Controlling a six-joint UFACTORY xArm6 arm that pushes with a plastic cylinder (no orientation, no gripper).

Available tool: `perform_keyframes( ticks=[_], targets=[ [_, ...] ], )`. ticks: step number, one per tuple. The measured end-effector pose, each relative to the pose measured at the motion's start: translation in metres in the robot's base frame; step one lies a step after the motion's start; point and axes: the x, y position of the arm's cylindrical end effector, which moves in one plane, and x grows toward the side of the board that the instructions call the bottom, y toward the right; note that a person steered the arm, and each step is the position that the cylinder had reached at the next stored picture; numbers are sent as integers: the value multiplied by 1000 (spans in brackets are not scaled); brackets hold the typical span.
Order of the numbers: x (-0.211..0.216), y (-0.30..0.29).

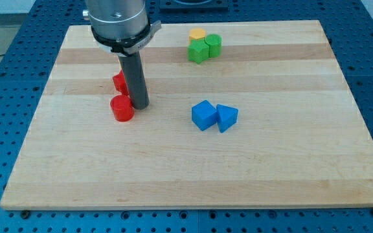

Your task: Place the blue cube parallel to the red star

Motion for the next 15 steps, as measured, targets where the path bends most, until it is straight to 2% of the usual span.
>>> perform_keyframes(
  ticks=[2, 4, 6, 7, 10, 11, 13, 15],
  targets=[
    [1, 25],
    [66, 98],
    [76, 160],
    [67, 189],
    [42, 182],
    [42, 176],
    [65, 126],
    [-18, 89]
  ],
)
